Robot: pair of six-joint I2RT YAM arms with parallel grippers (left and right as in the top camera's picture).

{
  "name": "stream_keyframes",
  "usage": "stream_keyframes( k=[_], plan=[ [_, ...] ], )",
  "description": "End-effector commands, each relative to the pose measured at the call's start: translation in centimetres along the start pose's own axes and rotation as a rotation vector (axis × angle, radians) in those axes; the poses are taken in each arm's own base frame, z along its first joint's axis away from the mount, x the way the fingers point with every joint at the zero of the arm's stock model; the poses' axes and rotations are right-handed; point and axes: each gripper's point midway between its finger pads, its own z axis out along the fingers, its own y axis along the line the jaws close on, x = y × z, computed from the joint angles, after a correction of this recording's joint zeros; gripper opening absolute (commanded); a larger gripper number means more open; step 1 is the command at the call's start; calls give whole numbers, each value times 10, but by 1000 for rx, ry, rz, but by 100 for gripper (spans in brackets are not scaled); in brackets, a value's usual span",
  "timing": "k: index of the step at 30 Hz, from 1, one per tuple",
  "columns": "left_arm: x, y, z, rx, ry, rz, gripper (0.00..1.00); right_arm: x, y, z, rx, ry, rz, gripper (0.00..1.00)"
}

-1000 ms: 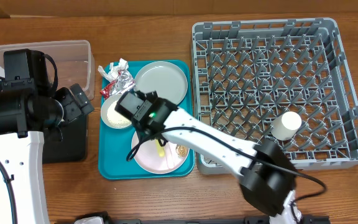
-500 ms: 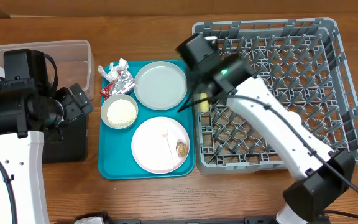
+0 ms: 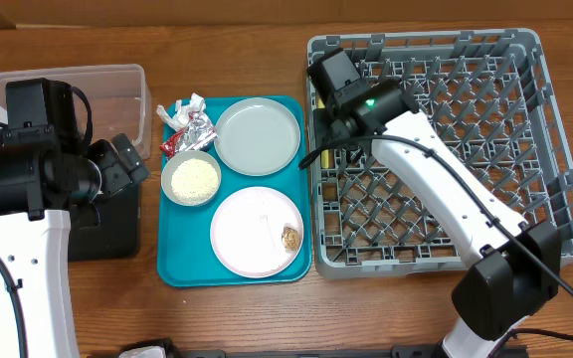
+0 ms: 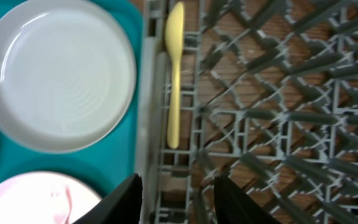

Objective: Sort waste into correct bins and load items into the dishwasher rack
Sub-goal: 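Grasp the white fork from the pink plate and place it in the rack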

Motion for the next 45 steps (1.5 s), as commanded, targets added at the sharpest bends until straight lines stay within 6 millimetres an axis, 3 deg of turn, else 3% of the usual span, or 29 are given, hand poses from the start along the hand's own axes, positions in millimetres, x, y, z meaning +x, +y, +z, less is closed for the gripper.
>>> stream_keyframes(
  k=[1, 4, 8, 11, 14, 16, 30, 34, 39, 45],
  plan=[
    [-5, 2, -6, -2, -29, 4, 100, 9, 51, -43, -166, -38, -77, 44],
    [-5, 2, -6, -2, -29, 4, 100, 34, 86, -48, -225, 9, -95, 45],
    [-5, 2, -6, -2, -29, 4, 100, 69, 121, -27, -234, 69, -106, 45],
    [-5, 2, -6, -2, -29, 4, 100, 99, 132, 3, -201, 133, -50, 46],
    [-5, 2, -6, -2, -30, 4, 100, 122, 129, 32, -143, 179, 27, 58],
    [-5, 2, -6, -2, -29, 4, 100, 132, 127, 46, -130, 202, 54, 58],
    [-5, 2, -6, -2, -29, 4, 100, 172, 132, 101, -106, 317, -1, 47],
    [-5, 2, -6, -2, -29, 4, 100, 172, 136, 101, -128, 318, -18, 40],
    [-5, 2, -6, -2, -29, 4, 100, 171, 136, 101, -127, 315, -18, 20],
    [-5, 2, -6, -2, -29, 4, 100, 150, 138, 84, -113, 266, -54, 16]
  ],
)
